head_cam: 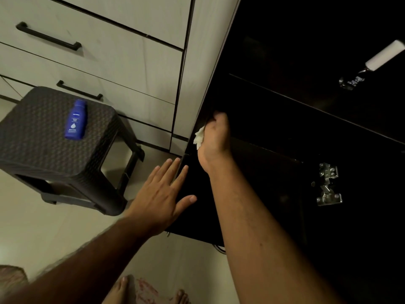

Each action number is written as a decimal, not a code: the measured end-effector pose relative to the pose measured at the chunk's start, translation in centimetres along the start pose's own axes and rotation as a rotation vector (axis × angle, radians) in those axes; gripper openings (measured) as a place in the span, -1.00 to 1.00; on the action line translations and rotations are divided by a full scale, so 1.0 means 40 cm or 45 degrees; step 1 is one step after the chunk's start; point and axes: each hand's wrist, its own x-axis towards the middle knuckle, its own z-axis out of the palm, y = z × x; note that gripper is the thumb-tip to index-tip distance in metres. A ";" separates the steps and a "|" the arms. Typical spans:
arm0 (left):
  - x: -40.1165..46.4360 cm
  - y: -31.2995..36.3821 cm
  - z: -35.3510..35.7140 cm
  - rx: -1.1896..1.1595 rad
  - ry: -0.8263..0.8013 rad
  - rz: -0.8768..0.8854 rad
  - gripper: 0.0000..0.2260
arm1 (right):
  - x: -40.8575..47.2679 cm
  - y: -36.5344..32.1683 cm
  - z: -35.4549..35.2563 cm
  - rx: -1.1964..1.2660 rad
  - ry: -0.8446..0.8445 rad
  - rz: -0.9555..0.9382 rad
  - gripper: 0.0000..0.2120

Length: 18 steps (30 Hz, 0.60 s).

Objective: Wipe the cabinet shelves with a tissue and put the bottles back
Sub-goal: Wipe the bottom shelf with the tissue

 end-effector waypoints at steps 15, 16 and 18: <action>0.011 0.024 0.007 -0.004 -0.020 0.024 -0.24 | -0.061 -0.055 -0.048 -0.679 -0.249 -0.656 -0.44; 0.013 0.028 0.008 -0.012 -0.017 0.025 -0.24 | -0.048 -0.046 -0.054 -0.776 -0.221 -0.628 -0.40; 0.016 0.035 0.009 -0.031 -0.011 0.034 -0.25 | -0.017 -0.031 -0.068 -0.962 -0.208 -0.460 -0.38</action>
